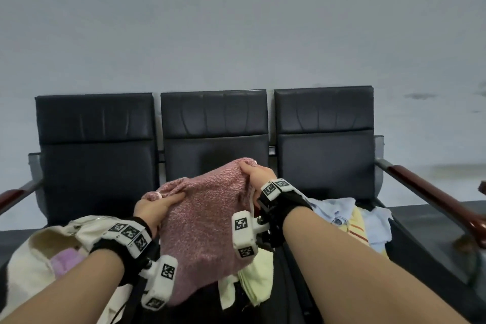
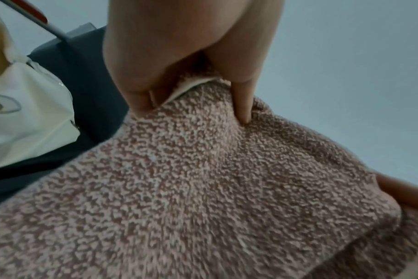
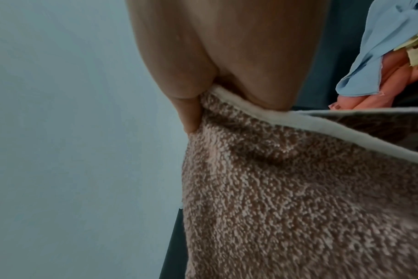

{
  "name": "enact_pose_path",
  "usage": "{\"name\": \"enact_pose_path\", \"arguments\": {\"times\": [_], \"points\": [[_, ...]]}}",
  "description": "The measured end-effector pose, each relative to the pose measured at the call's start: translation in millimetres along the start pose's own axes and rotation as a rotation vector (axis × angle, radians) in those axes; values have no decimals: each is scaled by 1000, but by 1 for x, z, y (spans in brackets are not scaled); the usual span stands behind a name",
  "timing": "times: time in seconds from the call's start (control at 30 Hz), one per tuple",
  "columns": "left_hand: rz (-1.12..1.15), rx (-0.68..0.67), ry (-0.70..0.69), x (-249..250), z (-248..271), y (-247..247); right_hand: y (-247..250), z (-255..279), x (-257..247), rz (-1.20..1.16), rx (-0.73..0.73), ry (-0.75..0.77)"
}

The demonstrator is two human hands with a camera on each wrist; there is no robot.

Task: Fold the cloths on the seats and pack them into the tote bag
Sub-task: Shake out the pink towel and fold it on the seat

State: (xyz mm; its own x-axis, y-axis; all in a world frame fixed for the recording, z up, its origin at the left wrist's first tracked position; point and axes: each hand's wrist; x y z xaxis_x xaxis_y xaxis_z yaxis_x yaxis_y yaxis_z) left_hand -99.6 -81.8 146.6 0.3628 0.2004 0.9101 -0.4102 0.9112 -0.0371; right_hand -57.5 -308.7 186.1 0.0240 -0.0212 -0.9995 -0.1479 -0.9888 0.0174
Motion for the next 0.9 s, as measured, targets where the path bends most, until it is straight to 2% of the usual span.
{"name": "enact_pose_path", "arguments": {"times": [0.13,0.27,0.37,0.47,0.63,0.77,0.83,0.9], "points": [[57,-4,31,5,-9,-4,12,0,-3,-41,78,4],[66,-176,139,7,-7,-8,23,3,-5,-69,159,-20],[87,-224,177,2,-12,-11,28,6,-6,-56,158,-33],[100,-218,165,0,-3,-17,28,11,-13,-17,140,-44],[72,-386,167,0,3,-22,31,15,-16,52,152,-65],[84,-455,184,0,8,-17,30,7,-10,38,154,-57],[116,-453,176,-1,10,-14,29,-19,12,11,203,-88],[151,-449,194,-1,12,-12,29,-20,12,-6,212,-79]]}}
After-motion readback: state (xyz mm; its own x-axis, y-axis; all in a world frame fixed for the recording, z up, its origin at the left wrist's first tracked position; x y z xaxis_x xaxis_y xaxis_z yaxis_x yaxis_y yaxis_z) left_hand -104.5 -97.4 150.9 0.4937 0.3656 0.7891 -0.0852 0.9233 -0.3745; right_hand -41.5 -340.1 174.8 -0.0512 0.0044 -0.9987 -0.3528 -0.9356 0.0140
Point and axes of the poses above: each hand's wrist, its own z-axis away from the middle knuckle, its own y-axis out of the back of the hand, x = y × z, and after that the axes turned 12 degrees about y, right-handed
